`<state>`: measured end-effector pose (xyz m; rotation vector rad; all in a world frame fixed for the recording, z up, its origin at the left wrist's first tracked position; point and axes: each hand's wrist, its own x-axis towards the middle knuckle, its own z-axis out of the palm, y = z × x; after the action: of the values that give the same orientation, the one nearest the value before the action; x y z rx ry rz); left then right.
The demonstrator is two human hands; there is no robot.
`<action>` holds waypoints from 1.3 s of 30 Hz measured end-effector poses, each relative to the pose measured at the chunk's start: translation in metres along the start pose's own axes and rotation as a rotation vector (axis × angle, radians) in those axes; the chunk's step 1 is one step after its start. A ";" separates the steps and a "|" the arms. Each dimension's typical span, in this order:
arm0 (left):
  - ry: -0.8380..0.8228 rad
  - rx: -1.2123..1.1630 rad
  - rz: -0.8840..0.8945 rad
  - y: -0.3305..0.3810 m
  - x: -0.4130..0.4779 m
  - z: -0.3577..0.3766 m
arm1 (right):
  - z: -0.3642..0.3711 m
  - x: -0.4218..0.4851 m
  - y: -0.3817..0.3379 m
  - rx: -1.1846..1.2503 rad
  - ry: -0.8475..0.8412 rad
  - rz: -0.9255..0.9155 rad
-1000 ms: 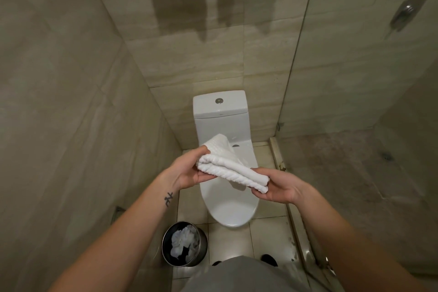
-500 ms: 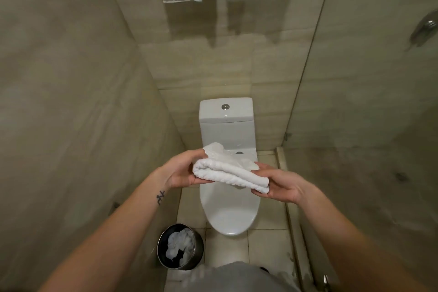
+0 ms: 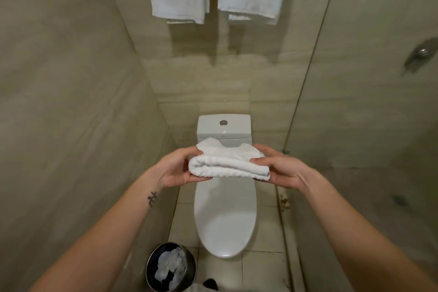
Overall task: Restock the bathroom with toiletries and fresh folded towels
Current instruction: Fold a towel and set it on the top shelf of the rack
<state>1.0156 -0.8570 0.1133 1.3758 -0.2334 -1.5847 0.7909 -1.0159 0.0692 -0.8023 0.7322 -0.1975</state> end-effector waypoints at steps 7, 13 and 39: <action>-0.045 0.020 0.107 0.064 -0.011 -0.005 | 0.038 0.003 -0.066 -0.071 -0.002 -0.088; -0.100 0.044 0.228 0.124 -0.024 -0.015 | 0.080 0.000 -0.124 -0.115 0.000 -0.205; -0.195 0.115 0.679 0.323 -0.114 0.058 | 0.174 -0.089 -0.328 -0.318 -0.039 -0.612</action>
<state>1.1255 -0.9568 0.4274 1.0603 -0.8274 -1.1341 0.8752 -1.1031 0.4310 -1.3207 0.4672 -0.6243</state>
